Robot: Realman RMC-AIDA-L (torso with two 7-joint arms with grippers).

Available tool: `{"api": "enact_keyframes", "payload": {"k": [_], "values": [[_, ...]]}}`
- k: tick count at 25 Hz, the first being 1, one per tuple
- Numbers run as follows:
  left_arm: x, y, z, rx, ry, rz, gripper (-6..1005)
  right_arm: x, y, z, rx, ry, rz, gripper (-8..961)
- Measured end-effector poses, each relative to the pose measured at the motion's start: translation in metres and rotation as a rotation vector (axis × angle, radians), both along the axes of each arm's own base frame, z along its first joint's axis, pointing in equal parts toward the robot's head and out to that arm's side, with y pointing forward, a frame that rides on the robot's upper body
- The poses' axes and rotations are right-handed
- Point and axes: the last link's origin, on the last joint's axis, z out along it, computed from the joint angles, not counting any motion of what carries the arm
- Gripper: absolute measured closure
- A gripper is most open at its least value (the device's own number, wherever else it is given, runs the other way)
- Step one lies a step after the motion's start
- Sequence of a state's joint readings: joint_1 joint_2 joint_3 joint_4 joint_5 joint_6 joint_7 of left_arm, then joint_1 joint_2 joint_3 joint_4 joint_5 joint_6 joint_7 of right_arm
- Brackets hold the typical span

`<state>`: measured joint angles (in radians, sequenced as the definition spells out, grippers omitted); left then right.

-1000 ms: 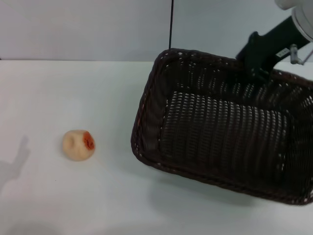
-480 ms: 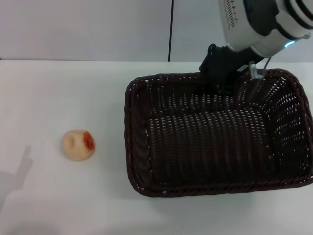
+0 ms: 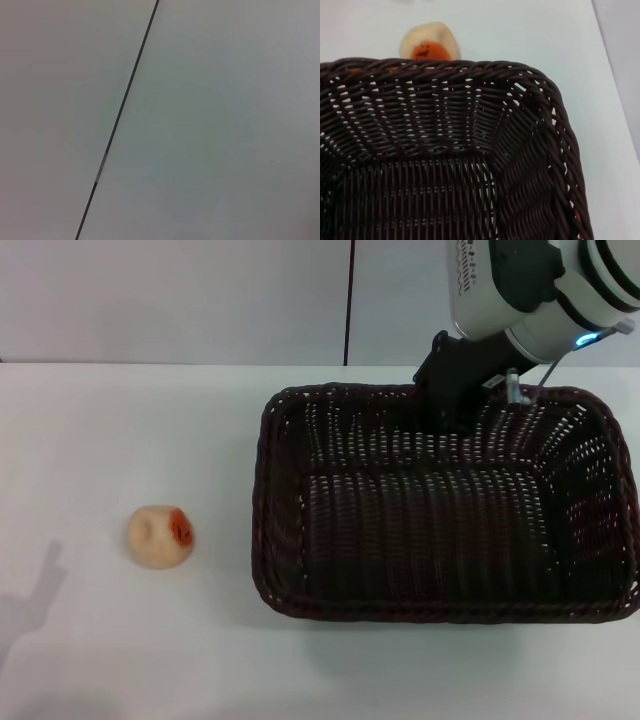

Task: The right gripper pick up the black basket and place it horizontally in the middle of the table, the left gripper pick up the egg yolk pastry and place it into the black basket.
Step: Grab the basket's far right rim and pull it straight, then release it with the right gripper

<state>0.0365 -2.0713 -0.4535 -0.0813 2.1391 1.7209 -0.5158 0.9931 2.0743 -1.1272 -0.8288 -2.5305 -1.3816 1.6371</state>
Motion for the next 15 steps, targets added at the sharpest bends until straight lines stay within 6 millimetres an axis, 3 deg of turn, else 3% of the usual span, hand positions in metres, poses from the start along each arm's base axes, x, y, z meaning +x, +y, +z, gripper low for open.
{"api": "enact_keyframes", "payload": {"k": [11,15], "values": [[-0.0001,0.002,0.0012,0.002,0.003,-0.004,261,0.006,-0.0007,-0.0011,0.029,0.016,-0.071,797],[-0.0009,0.0027,0.0033,0.006,0.009,-0.005,263,0.0082,-0.0014,-0.001,0.032,0.017,-0.085,669]]}}
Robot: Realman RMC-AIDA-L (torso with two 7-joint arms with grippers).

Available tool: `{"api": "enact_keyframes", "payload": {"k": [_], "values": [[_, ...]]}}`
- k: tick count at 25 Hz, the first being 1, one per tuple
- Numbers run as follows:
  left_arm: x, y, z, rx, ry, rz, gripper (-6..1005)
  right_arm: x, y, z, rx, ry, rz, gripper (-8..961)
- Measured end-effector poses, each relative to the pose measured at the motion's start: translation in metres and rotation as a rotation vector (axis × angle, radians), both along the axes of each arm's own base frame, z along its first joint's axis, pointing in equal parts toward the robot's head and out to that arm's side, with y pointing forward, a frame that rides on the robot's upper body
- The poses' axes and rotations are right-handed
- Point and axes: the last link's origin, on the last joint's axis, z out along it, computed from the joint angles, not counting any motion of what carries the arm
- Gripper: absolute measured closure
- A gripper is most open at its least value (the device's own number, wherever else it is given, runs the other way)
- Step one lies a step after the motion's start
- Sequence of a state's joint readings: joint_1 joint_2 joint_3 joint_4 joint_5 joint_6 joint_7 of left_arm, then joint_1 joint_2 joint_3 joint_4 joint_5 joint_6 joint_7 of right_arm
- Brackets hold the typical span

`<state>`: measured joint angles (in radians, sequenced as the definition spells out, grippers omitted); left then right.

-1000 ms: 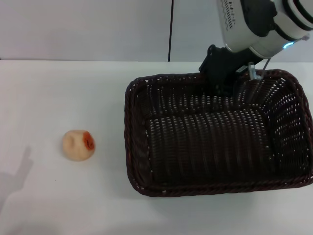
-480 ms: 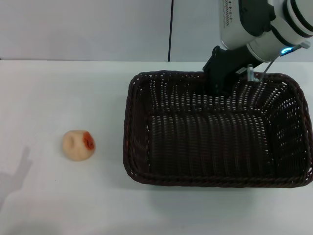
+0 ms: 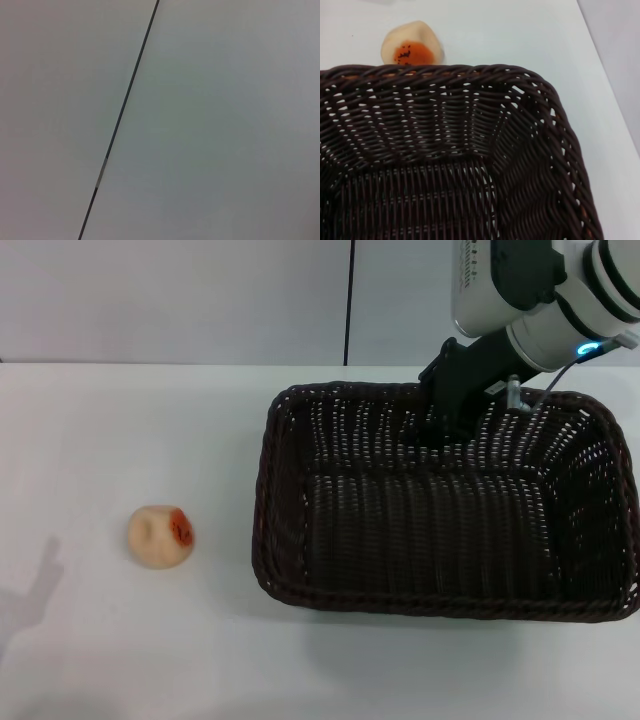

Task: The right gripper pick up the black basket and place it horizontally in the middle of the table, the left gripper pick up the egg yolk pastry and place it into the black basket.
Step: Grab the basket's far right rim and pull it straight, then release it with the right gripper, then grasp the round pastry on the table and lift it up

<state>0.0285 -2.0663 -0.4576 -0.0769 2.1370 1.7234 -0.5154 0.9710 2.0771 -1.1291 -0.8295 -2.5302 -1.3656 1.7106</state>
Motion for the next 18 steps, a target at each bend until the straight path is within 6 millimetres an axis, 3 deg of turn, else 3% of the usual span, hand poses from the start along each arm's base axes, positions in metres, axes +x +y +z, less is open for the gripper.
{"api": "enact_keyframes", "payload": {"k": [2,5,12,18], "values": [[0.0,0.001,0.001,-0.001,0.005,-0.003,265,0.001,0.0,0.001,0.009,0.004,0.0,605],[0.0,0.004,0.001,-0.008,0.012,-0.008,267,0.002,0.001,0.003,0.037,0.015,0.008,409],[-0.003,0.011,0.006,-0.046,0.05,-0.038,271,0.004,0.001,0.02,0.126,0.11,0.017,231],[0.003,0.025,0.009,-0.245,0.109,-0.196,275,-0.004,-0.042,0.078,0.29,0.576,-0.01,139]]}}
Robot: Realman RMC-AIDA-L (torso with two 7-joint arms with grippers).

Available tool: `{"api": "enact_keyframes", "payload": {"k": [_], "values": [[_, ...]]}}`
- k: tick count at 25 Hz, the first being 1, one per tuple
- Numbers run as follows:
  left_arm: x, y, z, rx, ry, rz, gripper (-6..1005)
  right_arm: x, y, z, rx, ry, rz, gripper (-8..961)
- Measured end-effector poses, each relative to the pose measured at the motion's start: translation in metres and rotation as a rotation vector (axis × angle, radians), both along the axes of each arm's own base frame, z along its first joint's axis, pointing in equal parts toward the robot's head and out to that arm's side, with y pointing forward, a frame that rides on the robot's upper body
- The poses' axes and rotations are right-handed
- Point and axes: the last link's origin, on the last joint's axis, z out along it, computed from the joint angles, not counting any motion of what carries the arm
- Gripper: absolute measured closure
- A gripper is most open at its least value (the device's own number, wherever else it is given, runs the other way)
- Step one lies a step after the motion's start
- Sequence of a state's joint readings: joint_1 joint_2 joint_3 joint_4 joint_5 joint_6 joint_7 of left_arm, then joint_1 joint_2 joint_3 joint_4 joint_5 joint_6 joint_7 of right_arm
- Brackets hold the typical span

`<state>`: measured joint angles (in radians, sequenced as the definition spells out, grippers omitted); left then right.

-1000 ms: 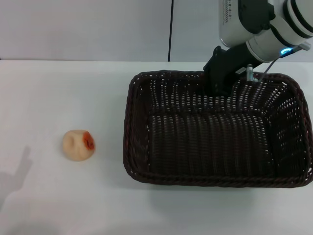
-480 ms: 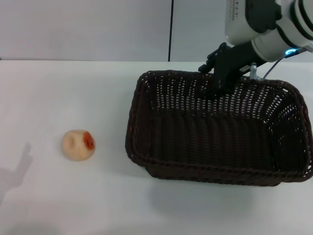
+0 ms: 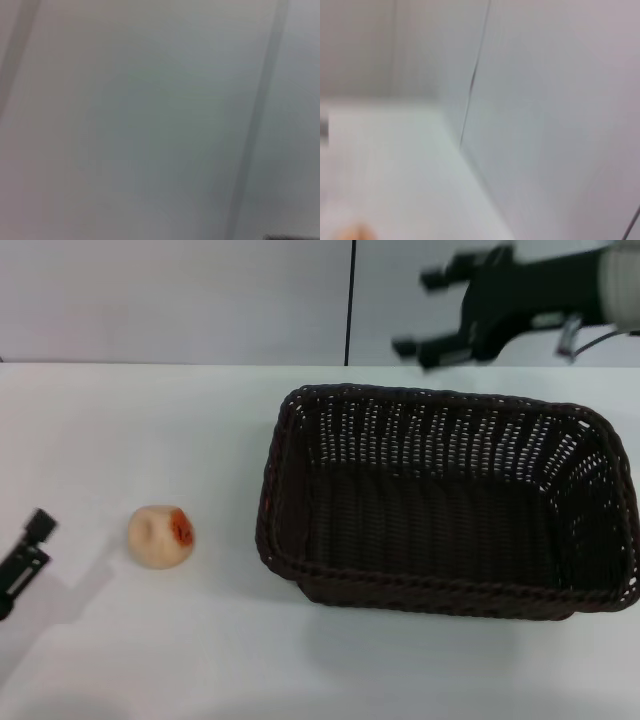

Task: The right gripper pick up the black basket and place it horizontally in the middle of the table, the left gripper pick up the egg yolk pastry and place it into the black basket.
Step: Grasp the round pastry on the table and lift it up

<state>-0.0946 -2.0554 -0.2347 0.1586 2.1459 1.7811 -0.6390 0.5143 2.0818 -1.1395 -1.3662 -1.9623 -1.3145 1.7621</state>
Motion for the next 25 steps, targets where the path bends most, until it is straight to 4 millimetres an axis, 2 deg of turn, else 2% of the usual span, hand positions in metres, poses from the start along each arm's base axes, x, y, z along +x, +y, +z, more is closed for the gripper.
{"api": "enact_keyframes", "payload": {"k": [1,2,4,5,6,7,8,9,10,12,13,14,15,16,17,18,20,25], "values": [[0.0,0.0,0.0,0.0,0.0,0.0,276,0.0,0.0,0.0,0.0,0.0,0.0,129],[0.001,0.01,0.001,-0.116,0.036,-0.049,276,0.006,-0.018,0.02,0.061,0.162,-0.013,119],[0.002,0.014,-0.001,-0.157,0.053,-0.063,278,0.009,-0.026,0.027,0.086,0.228,-0.018,119],[0.002,0.014,-0.001,-0.157,0.053,-0.063,278,0.024,-0.041,0.038,0.139,0.353,-0.03,119],[0.003,0.017,-0.002,-0.17,0.061,-0.07,279,0.024,-0.041,0.038,0.139,0.353,-0.03,119],[0.003,0.017,-0.002,-0.17,0.061,-0.07,280,0.042,-0.055,0.041,0.183,0.478,-0.031,119],[0.003,0.024,-0.012,-0.223,0.118,-0.085,280,0.042,-0.055,0.041,0.183,0.478,-0.031,118],[0.002,0.028,-0.02,-0.248,0.164,-0.084,281,0.05,-0.061,0.042,0.205,0.525,-0.031,118],[0.001,0.032,-0.025,-0.265,0.199,-0.078,282,0.07,-0.073,0.043,0.247,0.618,-0.061,118],[0.0,0.033,-0.028,-0.272,0.212,-0.073,283,0.078,-0.079,0.043,0.265,0.647,-0.071,118],[-0.002,0.036,-0.034,-0.279,0.238,-0.063,284,0.092,-0.09,0.04,0.289,0.688,-0.101,118],[-0.002,0.036,-0.034,-0.279,0.238,-0.063,284,0.092,-0.09,0.04,0.289,0.688,-0.101,118],[-0.003,0.039,-0.038,-0.277,0.259,-0.051,285,0.104,-0.095,0.035,0.292,0.717,-0.14,119],[-0.003,0.039,-0.038,-0.277,0.259,-0.051,286,0.104,-0.095,0.035,0.292,0.717,-0.14,119],[-0.004,0.04,-0.039,-0.275,0.268,-0.046,286,0.114,-0.099,0.03,0.284,0.75,-0.18,119],[-0.004,0.043,-0.04,-0.27,0.278,-0.039,287,0.114,-0.099,0.03,0.284,0.75,-0.18,119],[-0.003,0.046,-0.045,-0.263,0.296,-0.041,288,0.127,-0.105,0.024,0.269,0.814,-0.228,120],[0.002,0.05,-0.054,-0.271,0.308,-0.059,291,0.144,-0.115,0.017,0.277,0.89,-0.262,121]]}}
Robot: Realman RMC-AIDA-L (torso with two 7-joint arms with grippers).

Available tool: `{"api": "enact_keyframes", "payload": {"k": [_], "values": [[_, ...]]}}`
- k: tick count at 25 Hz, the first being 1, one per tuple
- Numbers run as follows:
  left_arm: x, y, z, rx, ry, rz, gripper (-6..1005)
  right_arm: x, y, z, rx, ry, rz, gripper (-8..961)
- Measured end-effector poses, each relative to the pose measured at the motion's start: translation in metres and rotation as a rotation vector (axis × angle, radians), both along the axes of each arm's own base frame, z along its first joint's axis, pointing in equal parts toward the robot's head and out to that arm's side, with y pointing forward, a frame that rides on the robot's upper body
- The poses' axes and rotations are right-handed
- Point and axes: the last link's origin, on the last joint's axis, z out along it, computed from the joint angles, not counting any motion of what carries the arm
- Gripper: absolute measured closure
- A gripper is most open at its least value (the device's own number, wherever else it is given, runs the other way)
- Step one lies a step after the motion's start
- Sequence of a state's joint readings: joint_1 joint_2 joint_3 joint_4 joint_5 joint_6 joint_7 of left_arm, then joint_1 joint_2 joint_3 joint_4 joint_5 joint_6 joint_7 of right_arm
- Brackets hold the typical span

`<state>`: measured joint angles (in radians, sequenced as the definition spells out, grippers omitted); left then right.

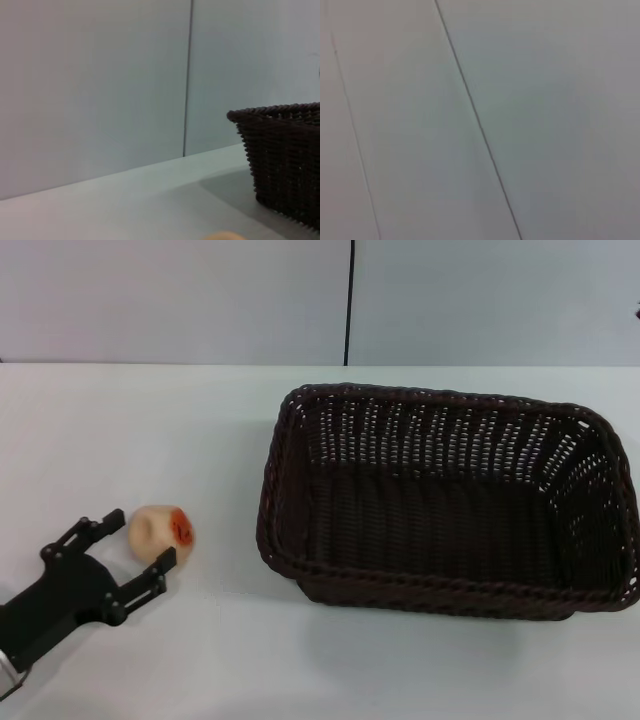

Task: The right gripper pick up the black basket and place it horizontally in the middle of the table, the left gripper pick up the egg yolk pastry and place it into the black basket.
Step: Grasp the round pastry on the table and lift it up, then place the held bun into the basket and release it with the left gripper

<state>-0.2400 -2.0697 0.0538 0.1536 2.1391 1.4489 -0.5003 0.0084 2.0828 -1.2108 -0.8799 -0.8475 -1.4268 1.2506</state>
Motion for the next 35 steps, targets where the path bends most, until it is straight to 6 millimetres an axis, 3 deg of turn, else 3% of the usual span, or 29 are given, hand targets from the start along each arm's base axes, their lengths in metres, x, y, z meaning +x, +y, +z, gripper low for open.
{"api": "enact_keyframes", "payload": {"k": [16,18,24,29,30,33,34,35], "values": [[0.008,0.003,-0.009,-0.025,0.024,-0.057,302,0.043,-0.027,-0.002,0.145,0.173,-0.137,122],[0.008,0.005,-0.009,-0.014,0.025,-0.048,499,0.047,-0.03,-0.002,0.155,0.187,-0.154,122],[0.006,0.008,-0.009,-0.004,0.03,-0.032,758,0.054,-0.038,0.0,0.195,0.214,-0.174,122],[0.006,0.011,-0.002,0.035,0.007,-0.02,818,0.058,-0.04,-0.002,0.203,0.238,-0.187,122],[0.014,0.015,0.02,0.13,-0.104,-0.043,824,0.058,-0.04,-0.003,0.202,0.245,-0.192,122],[0.016,0.016,0.025,0.149,-0.126,-0.053,841,0.058,-0.039,-0.007,0.2,0.247,-0.193,122],[0.03,0.02,0.044,0.202,-0.226,-0.129,847,0.058,-0.039,-0.008,0.202,0.244,-0.19,122],[0.038,0.023,0.048,0.206,-0.262,-0.17,853,0.058,-0.04,-0.01,0.204,0.241,-0.189,122]]}}
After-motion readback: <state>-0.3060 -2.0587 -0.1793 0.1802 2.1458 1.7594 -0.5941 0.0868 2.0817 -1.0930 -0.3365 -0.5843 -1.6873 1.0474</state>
